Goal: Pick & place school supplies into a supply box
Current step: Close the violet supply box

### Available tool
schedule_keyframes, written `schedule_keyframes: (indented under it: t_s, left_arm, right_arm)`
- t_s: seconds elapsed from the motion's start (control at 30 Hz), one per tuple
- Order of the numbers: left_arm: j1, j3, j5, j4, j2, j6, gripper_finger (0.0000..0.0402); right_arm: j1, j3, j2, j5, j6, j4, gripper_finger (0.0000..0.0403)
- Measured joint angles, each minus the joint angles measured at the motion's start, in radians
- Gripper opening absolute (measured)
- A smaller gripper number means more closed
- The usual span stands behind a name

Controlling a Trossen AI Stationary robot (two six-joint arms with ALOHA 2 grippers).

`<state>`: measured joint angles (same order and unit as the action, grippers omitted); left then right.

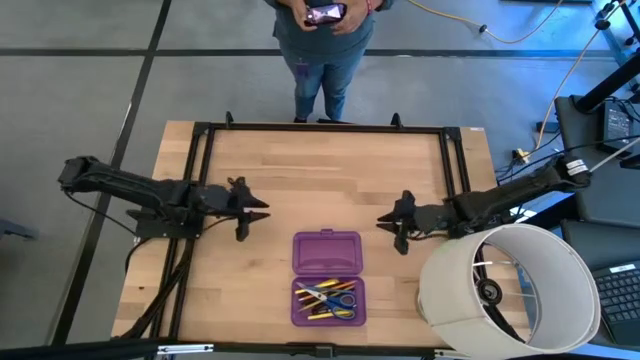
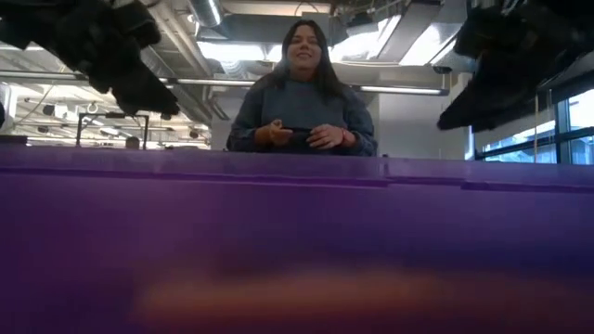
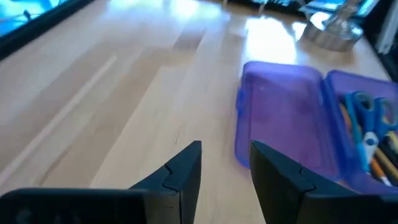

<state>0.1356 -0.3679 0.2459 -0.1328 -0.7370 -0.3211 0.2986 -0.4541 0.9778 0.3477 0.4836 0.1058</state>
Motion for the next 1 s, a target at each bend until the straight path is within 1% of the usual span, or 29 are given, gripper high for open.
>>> schedule_keyframes:
  t_s: [0.1,0.27,0.37,0.47,0.57,0.63,0.87,0.93,1.0]
  left_arm:
    - [0.01,0.038,0.0,-0.008,0.103,0.003,0.0128]
    - [0.024,0.095,0.001,-0.02,0.266,0.01,0.0127]
    - [0.027,0.107,0.004,-0.041,0.335,0.011,0.0127]
    - [0.027,0.114,0.004,-0.045,0.372,0.019,0.0127]
    - [0.026,0.114,0.005,-0.042,0.383,0.02,0.0127]
    - [0.026,0.114,0.002,-0.046,0.382,0.02,0.0127]
    - [0.026,0.114,0.009,-0.057,0.395,0.044,0.0127]
    - [0.027,0.114,0.041,-0.08,0.432,0.061,0.0127]
    - [0.026,0.113,0.095,-0.123,0.486,0.065,0.0127]
  right_arm:
    - [0.026,0.029,-0.076,0.003,0.008,0.013,0.0087]
    - [0.071,0.101,-0.217,0.068,0.025,0.011,0.0087]
    - [0.086,0.132,-0.266,0.063,0.033,-0.01,0.0087]
    - [0.087,0.137,-0.276,0.045,0.01,-0.083,0.0087]
    - [0.086,0.137,-0.275,0.043,-0.027,-0.16,0.0087]
    - [0.086,0.137,-0.275,0.043,-0.06,-0.172,0.0087]
    - [0.082,0.137,-0.284,0.049,-0.245,-0.118,0.0087]
    - [0.066,0.137,-0.326,0.05,-0.247,-0.052,0.0087]
    - [0.055,0.137,-0.39,0.054,-0.203,0.055,0.0087]
